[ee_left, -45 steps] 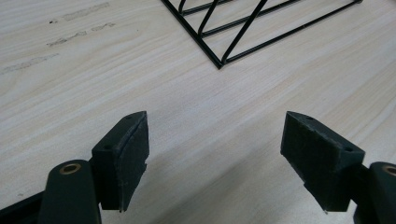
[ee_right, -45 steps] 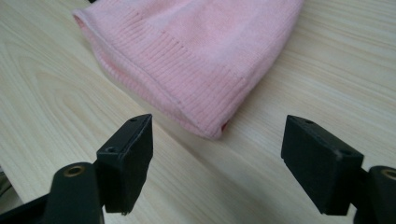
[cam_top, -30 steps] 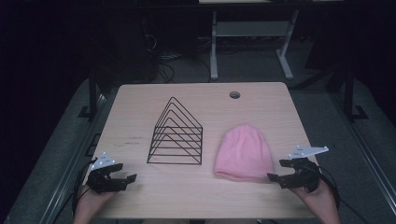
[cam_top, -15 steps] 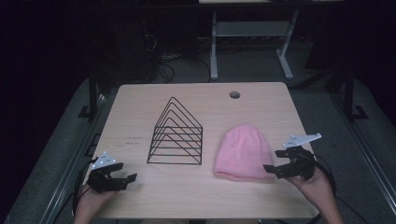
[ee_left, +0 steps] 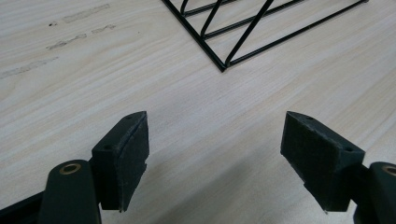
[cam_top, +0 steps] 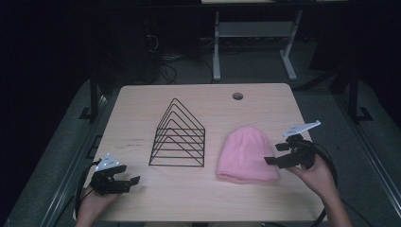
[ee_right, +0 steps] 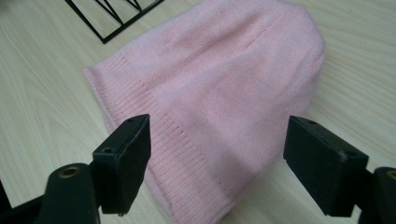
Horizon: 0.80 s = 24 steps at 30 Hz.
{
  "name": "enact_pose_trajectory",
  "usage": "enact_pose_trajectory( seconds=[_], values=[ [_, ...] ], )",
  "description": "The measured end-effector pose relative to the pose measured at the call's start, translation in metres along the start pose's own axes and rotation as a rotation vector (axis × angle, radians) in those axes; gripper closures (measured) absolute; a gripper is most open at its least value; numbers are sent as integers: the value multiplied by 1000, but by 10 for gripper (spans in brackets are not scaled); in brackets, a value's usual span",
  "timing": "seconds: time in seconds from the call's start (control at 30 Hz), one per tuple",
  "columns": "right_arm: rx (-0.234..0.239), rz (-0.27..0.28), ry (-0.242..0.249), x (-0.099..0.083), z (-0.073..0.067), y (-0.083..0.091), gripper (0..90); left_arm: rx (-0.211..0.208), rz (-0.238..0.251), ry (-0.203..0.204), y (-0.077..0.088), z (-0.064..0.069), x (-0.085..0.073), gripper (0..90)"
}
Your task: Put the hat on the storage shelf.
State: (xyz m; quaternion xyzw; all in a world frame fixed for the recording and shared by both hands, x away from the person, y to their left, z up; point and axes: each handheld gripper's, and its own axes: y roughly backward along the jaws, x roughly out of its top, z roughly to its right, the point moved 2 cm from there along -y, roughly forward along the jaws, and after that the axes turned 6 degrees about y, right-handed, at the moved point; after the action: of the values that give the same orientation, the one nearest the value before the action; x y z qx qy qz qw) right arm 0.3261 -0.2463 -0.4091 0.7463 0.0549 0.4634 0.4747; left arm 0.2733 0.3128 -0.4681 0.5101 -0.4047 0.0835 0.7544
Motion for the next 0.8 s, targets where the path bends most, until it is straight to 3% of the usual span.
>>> enact_pose_trajectory(
  seconds=[0.33,0.8],
  values=[
    [7,-50,4,17,15,-12,229,-11,-1,-1,-1,2,0,238],
    [31,-76,-13,48,36,-27,230,-13,1,0,1,1,0,237]
  ],
)
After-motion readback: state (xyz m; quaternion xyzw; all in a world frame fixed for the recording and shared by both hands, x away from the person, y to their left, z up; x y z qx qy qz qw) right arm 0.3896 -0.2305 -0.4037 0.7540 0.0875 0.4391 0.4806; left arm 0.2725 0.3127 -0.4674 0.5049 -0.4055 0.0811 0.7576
